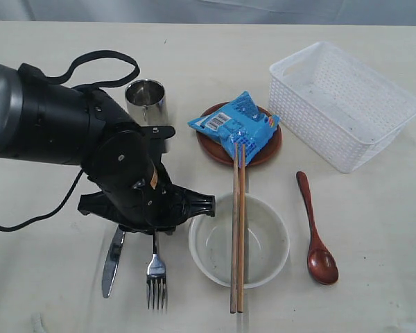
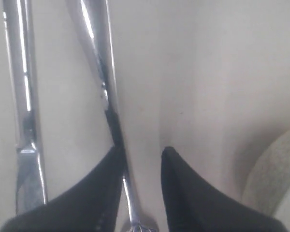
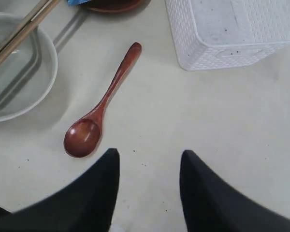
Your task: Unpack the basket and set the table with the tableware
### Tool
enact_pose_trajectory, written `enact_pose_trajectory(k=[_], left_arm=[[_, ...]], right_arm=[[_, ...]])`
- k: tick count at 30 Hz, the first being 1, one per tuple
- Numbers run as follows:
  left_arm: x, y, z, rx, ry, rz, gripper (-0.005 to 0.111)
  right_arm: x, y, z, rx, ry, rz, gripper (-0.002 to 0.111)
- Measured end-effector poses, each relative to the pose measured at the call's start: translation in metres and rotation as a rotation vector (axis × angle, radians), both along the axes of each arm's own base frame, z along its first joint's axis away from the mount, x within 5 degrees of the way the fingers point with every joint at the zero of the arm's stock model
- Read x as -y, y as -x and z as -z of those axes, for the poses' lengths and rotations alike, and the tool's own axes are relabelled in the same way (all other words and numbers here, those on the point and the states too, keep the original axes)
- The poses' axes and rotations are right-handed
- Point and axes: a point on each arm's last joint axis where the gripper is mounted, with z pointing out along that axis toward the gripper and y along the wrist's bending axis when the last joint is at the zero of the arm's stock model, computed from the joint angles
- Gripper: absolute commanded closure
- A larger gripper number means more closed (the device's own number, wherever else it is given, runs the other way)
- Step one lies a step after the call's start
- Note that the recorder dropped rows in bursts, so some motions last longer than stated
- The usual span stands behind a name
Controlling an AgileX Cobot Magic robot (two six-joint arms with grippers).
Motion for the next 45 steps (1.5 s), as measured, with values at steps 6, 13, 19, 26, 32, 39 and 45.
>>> enact_pose_trajectory(k=[6, 13, 19, 26, 32, 39, 45], left_arm=[[-0.004, 0.000, -0.025, 0.075, 0.033, 0.037, 0.093], [-0.021, 0.007, -0.083, 0.275, 0.137, 0.102, 0.107], [-0.067, 0.043, -0.130, 0.550, 0.383, 0.144, 0.107], [-0.126, 0.085, -0.109, 0.649, 0.467, 0.128, 0.107], [-0.134, 0.085, -0.076, 0.566, 0.362, 0.098, 0.107], [-0.073, 0.025, -0.049, 0.336, 0.070, 0.138, 0.101], [-0.044, 0.002, -0.020, 0.158, -0.070, 0.167, 0.101]], right_arm=[[0.000, 0.000, 0.000, 0.000, 0.000, 0.000, 0.069], [0.000, 0.000, 0.000, 0.003, 0.012, -0.016, 0.080], [-0.007, -0.002, -0.003, 0.046, -0.053, -0.052, 0.108], [-0.019, -0.007, -0.012, 0.136, -0.201, -0.105, 0.108], [-0.031, -0.013, -0.008, 0.095, -0.217, -0.067, 0.108], [-0.026, -0.012, -0.003, 0.049, -0.154, -0.020, 0.108], [-0.020, -0.010, 0.000, 0.016, -0.097, 0.015, 0.108]])
